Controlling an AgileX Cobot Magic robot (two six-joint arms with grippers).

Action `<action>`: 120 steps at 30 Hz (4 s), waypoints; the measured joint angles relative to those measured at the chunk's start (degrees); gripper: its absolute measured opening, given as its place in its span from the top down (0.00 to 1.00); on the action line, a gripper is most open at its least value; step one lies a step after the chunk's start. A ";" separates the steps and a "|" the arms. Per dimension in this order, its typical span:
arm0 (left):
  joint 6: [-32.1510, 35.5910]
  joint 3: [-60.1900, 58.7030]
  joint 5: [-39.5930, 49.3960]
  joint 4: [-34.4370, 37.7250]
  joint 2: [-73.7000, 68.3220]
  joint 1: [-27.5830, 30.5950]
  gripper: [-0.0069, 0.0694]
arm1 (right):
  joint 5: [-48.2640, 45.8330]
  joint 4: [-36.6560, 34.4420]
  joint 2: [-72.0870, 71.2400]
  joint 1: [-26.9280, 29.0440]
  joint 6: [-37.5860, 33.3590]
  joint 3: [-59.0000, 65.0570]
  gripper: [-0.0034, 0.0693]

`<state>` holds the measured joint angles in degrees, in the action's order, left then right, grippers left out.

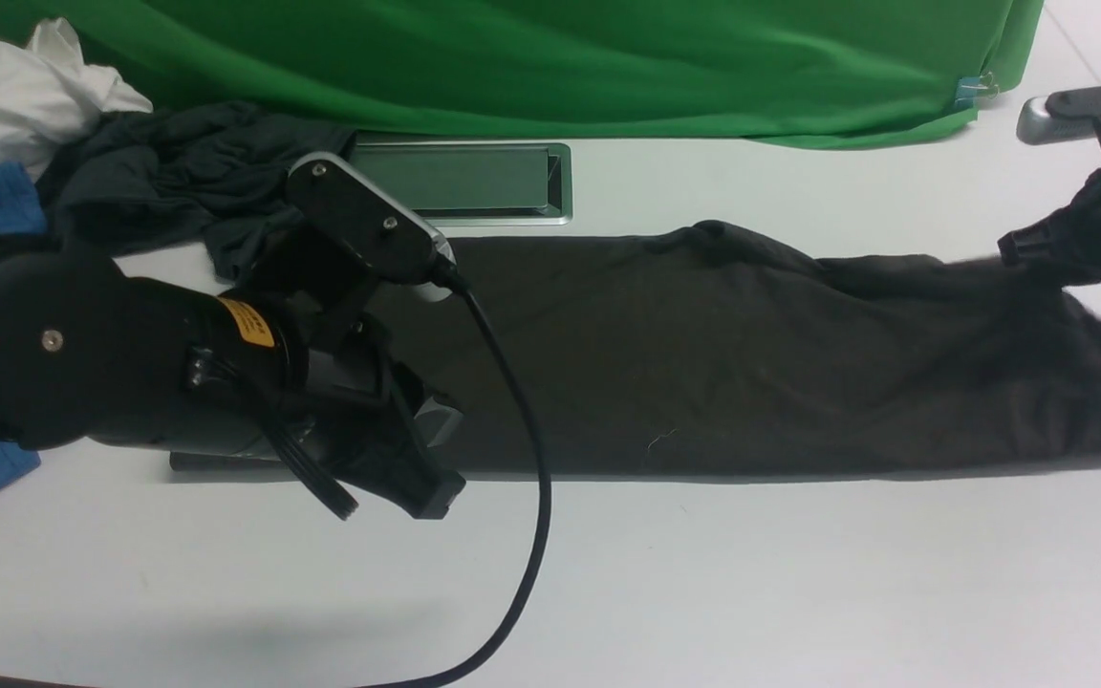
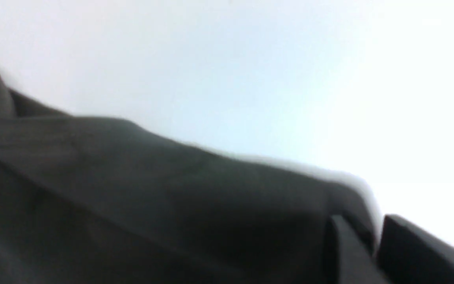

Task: Fold a long-sleeved shirt on a white desktop.
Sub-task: 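Pull the folded dark garment lengthwise by its ends to straighten it flat on the table, then fold the right end of the dark garment over onto its left end with the right gripper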

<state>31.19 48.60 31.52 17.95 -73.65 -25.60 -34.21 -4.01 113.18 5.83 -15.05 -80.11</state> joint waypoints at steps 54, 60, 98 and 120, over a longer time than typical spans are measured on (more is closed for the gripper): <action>0.01 -0.06 1.49 0.46 3.58 0.00 0.89 | -19.12 0.53 -10.39 13.07 2.84 -0.42 0.88; 0.01 -0.06 1.30 0.29 5.87 0.00 0.89 | -20.72 0.21 -15.01 13.97 2.90 -0.42 0.88; -7.45 -0.29 1.36 -7.84 16.24 0.00 0.89 | -21.50 -34.99 -0.32 -24.05 -0.43 -30.60 0.88; -7.50 -0.35 1.36 -7.58 16.24 0.00 0.89 | -14.42 -38.54 8.93 -30.72 1.84 -34.84 0.59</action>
<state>23.69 48.25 32.88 10.37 -57.41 -25.60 -48.62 -42.55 122.11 -24.88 -13.21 -114.95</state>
